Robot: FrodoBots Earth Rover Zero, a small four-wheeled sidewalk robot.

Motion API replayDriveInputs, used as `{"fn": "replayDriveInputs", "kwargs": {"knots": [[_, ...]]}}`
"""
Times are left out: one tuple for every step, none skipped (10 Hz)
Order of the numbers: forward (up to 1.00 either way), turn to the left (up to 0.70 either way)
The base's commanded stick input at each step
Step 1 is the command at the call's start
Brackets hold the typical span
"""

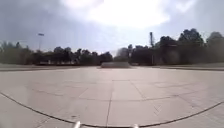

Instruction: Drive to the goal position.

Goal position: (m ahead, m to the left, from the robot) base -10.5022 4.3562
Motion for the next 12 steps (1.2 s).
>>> {"fn": "replayDriveInputs", "kwargs": {"knots": [[0.7,-0.01],[0.7,-0.01],[0.7,-0.01],[0.7,-0.01],[0.68,-0.01],[0.58,-0.01],[0.0,0.09],[0.0,0.43],[0.0,0.7],[0.0,0.7],[0.0,0.7],[0.0,0.7]]}}
